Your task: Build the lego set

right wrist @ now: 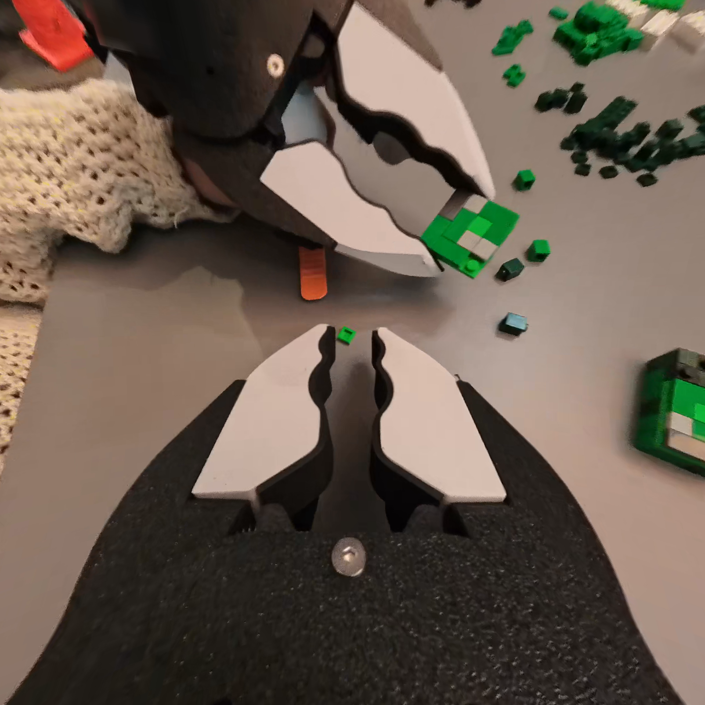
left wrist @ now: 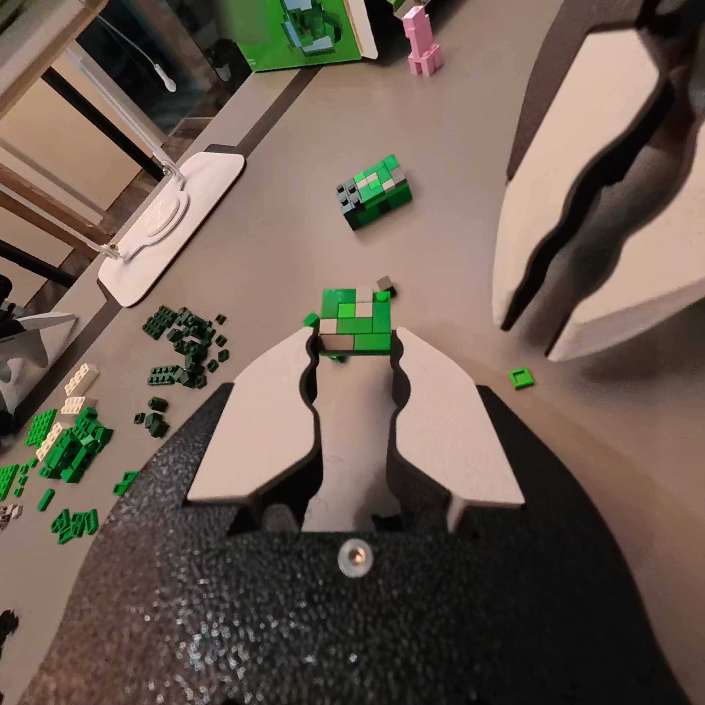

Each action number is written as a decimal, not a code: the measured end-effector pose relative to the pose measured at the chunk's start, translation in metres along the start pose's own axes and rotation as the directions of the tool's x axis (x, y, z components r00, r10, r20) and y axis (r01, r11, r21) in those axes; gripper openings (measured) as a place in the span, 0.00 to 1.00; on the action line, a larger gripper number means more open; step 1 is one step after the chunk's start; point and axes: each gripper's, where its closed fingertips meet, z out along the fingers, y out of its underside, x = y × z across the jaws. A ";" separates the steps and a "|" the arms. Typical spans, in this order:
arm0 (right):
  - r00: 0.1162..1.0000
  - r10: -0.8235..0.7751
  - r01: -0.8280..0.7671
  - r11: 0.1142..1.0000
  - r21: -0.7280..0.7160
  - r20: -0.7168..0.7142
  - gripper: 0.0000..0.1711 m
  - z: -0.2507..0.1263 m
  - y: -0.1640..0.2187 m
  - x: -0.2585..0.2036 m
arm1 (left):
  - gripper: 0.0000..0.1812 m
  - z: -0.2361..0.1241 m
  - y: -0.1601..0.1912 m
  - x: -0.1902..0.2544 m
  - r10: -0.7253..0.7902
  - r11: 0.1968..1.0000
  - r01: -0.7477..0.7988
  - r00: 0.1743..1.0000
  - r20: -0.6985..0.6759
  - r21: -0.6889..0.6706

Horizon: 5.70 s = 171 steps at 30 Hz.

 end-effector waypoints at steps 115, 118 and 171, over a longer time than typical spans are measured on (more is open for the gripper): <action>0.912 -0.166 0.235 0.961 0.146 -0.376 0.04 -0.050 -0.005 0.028 | 0.20 -0.002 -0.021 0.037 0.191 0.977 -0.180 0.977 -0.093 0.115; 0.937 -0.170 0.211 0.972 0.106 -0.304 0.04 -0.054 0.005 0.021 | 0.20 -0.004 -0.025 0.042 0.213 0.971 -0.198 0.972 -0.104 0.133; 0.998 0.003 -0.017 0.975 -0.222 -0.063 0.10 -0.055 0.058 0.023 | 0.20 -0.014 -0.023 0.076 0.170 0.982 -0.127 0.913 -0.371 0.138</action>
